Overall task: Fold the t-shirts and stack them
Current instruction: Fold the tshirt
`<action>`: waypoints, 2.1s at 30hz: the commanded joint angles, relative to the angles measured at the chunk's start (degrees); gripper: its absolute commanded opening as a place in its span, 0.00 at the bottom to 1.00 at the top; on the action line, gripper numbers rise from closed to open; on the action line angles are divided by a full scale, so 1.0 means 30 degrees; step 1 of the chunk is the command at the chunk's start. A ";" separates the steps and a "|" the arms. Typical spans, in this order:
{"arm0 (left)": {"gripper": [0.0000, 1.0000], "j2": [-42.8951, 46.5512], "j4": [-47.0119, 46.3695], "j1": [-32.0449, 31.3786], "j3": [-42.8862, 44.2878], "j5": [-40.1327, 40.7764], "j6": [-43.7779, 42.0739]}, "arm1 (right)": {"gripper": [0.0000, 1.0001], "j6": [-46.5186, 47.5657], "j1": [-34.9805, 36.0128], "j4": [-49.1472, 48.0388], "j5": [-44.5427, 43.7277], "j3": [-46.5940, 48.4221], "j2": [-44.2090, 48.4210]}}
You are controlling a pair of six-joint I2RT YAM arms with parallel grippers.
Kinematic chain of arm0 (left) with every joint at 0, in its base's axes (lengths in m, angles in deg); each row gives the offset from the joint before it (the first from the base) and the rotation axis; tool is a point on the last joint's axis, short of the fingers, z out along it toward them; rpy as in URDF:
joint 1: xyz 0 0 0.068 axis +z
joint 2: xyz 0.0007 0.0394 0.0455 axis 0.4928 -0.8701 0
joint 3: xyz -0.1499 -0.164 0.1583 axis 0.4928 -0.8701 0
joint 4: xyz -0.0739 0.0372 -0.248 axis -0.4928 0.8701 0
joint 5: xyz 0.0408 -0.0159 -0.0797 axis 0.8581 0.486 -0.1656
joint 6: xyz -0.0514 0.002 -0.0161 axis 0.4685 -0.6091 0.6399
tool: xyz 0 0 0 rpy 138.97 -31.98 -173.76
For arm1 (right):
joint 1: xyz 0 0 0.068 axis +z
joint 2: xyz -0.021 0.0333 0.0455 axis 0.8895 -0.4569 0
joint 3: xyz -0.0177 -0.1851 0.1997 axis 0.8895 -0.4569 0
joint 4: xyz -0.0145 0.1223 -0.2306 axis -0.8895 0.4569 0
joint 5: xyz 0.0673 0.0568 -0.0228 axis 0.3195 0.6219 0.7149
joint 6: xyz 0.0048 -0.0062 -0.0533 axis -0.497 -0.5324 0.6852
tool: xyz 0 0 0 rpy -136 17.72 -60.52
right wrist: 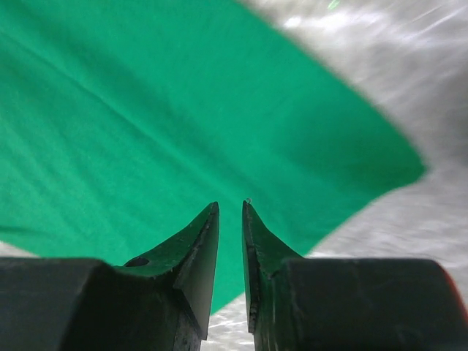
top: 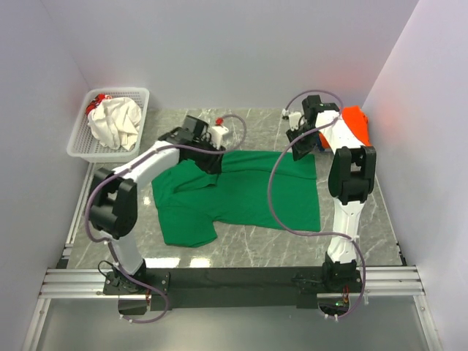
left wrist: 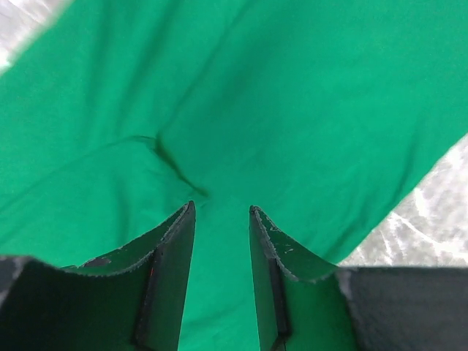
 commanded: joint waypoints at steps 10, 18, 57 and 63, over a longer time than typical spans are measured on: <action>0.45 -0.3123 -0.0553 -0.2340 0.0288 0.5687 0.0727 | 0.26 -0.0964 0.0020 -0.0225 0.0274 -0.0842 -0.1416; 0.43 -0.4151 -0.0201 -0.2399 0.0700 0.7298 0.0843 | 0.26 -0.1052 -0.0038 -0.0459 -0.0371 -0.0959 -0.2061; 0.01 -0.0666 0.2465 -0.2253 -0.1349 0.5396 -0.1585 | 0.24 -0.0116 -0.0448 0.0009 -0.1688 -0.0725 -0.2061; 0.01 -0.0841 0.2642 -0.2136 -0.2053 0.5189 -0.2378 | 0.24 0.0207 -0.0800 0.0273 -0.2070 -0.0579 -0.2148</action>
